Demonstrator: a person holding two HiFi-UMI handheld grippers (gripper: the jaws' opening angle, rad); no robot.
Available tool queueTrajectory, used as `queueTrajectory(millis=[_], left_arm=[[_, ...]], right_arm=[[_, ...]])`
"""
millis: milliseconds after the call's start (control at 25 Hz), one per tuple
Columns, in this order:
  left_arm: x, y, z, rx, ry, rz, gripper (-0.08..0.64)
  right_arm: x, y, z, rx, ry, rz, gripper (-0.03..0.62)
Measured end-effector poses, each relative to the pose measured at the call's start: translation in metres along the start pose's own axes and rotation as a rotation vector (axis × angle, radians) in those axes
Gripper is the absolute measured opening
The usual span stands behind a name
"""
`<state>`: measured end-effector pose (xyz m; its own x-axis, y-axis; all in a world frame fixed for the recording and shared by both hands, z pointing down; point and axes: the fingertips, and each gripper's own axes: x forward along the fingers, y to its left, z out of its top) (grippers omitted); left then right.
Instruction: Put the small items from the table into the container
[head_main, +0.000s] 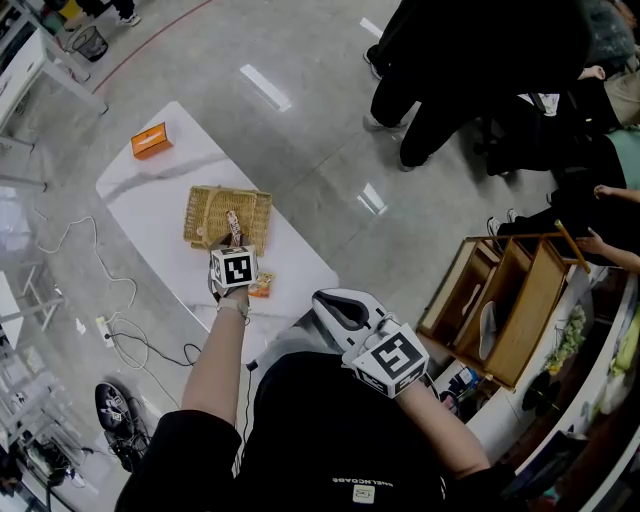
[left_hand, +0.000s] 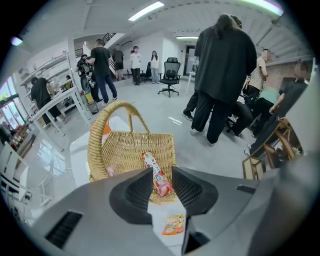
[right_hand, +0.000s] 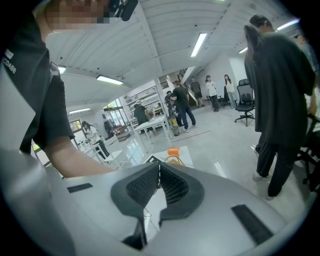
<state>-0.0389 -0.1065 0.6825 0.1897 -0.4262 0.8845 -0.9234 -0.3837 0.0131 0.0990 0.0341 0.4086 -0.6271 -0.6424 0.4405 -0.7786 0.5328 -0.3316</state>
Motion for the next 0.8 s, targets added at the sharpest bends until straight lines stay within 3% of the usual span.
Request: queueTrajectory(millis=[400,600,800], left_arm=[[-0.040,-0.007,0.025,0.011,-0.084,-0.029,0.112],[-0.081,-0.004,0.049,0.011,-0.184,-0.028,0.112],[-0.137,-0.007,0.076,0.079,-0.312,-0.015,0.112]], right_arm=[[0.009,0.004,0.018,-0.018,-0.031,0.031,0.011],[0.020,0.008,0.033,-0.029,-0.060,0.064,0.011],[0.029,0.012,0.051,-0.038,-0.096,0.102,0.011]])
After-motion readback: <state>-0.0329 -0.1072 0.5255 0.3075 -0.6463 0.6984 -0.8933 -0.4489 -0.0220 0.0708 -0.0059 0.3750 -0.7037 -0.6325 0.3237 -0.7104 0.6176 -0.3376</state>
